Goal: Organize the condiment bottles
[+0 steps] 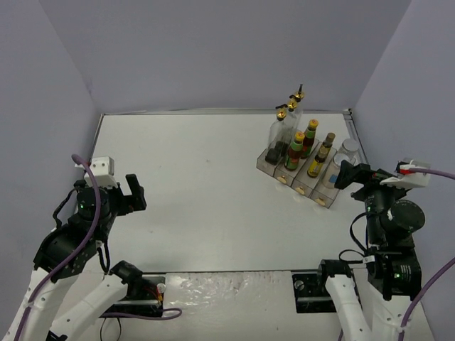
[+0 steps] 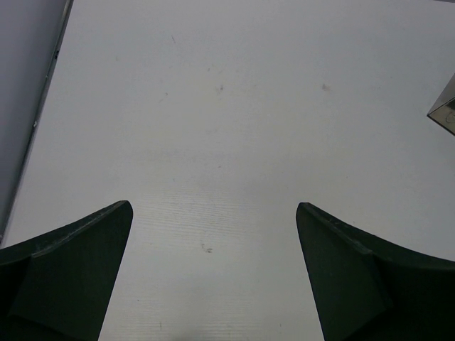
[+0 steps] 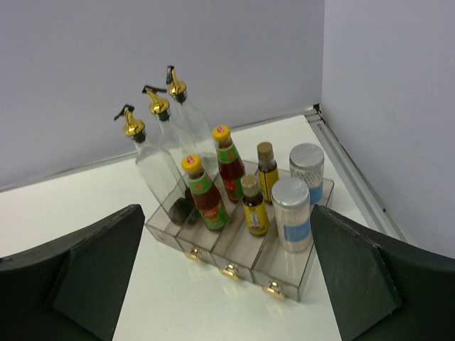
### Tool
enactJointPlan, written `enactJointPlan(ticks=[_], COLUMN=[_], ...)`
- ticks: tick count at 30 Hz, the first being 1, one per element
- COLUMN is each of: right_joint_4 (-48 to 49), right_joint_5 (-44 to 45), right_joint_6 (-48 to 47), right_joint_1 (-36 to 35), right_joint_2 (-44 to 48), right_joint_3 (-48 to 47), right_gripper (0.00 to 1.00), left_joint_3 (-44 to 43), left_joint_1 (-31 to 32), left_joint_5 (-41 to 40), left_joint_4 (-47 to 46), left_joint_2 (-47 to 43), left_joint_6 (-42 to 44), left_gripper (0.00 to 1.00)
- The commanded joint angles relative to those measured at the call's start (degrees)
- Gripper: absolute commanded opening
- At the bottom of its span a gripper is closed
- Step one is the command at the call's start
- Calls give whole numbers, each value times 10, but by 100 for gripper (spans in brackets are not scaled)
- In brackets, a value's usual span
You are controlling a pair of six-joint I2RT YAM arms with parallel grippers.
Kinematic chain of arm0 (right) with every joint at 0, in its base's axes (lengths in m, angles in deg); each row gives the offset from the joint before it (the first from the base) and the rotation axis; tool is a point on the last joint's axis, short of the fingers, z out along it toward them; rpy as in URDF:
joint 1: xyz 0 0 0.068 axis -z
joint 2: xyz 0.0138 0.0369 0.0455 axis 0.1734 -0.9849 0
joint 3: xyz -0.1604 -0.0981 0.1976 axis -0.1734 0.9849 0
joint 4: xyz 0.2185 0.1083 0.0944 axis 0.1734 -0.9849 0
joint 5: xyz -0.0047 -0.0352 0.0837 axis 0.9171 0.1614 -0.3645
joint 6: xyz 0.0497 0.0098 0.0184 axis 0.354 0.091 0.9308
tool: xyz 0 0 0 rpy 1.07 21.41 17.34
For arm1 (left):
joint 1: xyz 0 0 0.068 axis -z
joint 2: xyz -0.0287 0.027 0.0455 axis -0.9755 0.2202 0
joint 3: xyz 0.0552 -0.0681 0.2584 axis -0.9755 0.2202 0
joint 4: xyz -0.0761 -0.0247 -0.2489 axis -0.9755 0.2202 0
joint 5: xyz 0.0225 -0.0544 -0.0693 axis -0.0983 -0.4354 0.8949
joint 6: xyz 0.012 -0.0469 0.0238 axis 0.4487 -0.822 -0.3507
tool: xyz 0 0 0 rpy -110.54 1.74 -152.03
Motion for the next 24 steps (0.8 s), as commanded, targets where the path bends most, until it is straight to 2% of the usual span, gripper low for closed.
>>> enactJointPlan(ticks=[1,11,24], right_joint_4=[-17,-26,-28], right_joint_5=[-16,-31,-48], right_joint_6=[4,25,28], right_joint_1=[-2,-2,-2], right_joint_2=[71,104,101], right_joint_3=[22,37,43], right_gripper=[100,100,100], left_joint_3=[-3,44,38], left_joint_1=[-4,-3,-4], left_joint_5=[-11,-4,-1], left_joint_4=[-18,-43,-59], left_joint_2=[-2,-2,16], left_joint_6=[19,16,16], left_gripper=[97,97,97])
